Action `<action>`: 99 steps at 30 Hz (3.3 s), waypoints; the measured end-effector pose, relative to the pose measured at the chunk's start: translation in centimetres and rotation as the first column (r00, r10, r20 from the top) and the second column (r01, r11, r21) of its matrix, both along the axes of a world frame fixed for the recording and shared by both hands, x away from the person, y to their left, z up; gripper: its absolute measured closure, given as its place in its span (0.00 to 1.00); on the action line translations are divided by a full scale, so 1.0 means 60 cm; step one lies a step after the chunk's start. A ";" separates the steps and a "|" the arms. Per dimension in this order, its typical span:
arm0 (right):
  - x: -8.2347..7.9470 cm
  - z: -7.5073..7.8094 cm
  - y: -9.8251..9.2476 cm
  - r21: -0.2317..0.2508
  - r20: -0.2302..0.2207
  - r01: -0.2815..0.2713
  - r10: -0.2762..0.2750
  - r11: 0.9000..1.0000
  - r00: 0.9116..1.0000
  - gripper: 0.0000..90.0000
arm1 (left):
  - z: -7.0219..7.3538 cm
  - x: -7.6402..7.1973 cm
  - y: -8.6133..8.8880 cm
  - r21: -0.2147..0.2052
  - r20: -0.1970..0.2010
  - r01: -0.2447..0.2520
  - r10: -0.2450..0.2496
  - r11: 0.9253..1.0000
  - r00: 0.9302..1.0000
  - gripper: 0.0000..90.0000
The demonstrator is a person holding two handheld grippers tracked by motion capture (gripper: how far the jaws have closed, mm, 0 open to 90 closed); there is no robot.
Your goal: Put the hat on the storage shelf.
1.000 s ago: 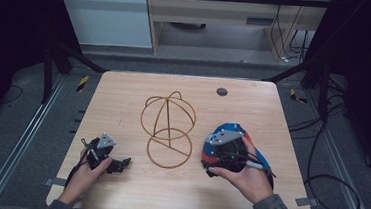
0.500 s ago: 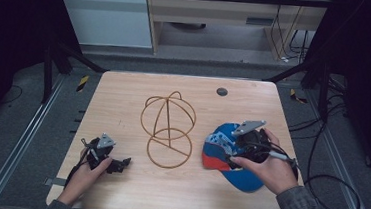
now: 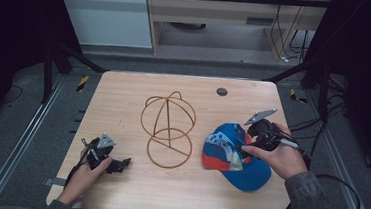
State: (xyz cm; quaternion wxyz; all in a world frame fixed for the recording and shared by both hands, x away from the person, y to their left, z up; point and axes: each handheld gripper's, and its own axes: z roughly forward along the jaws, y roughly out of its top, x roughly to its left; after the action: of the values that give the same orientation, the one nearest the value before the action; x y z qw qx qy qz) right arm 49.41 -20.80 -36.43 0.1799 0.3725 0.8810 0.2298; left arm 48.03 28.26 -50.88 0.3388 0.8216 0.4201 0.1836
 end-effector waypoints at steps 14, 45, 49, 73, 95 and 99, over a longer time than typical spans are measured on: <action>0.024 -0.016 0.007 0.009 -0.050 -0.006 0.007 1.000 0.999 0.20 | 0.000 0.000 0.000 0.000 0.000 0.000 0.000 1.000 1.000 0.00; 0.055 -0.072 0.027 0.041 -0.153 -0.032 0.038 0.999 0.987 0.67 | 0.000 0.000 0.000 0.001 0.000 0.004 -0.004 1.000 1.000 0.00; 0.058 -0.077 0.026 0.044 -0.162 -0.041 0.047 0.998 0.986 0.81 | 0.000 0.000 0.000 0.001 0.000 0.004 -0.004 1.000 1.000 0.00; 0.043 -0.003 -0.009 0.095 -0.091 -0.045 0.054 0.994 0.994 0.97 | 0.000 -0.001 -0.001 0.001 0.001 0.006 -0.006 1.000 1.000 0.00; 0.014 0.122 0.003 0.103 0.016 -0.108 0.107 0.989 0.994 0.97 | 0.000 -0.001 -0.001 0.002 -0.001 0.009 -0.009 1.000 1.000 0.00; 0.009 0.145 0.004 0.097 0.037 -0.118 0.115 0.988 0.993 0.97 | 0.000 -0.001 -0.001 0.002 -0.001 0.009 -0.009 1.000 1.000 0.00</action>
State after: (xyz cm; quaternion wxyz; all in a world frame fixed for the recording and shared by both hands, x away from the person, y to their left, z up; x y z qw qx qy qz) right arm 49.95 -20.55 -27.75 0.1611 0.3250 0.8859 0.2892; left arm 47.96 28.22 -50.87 0.3386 0.8238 0.4164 0.1823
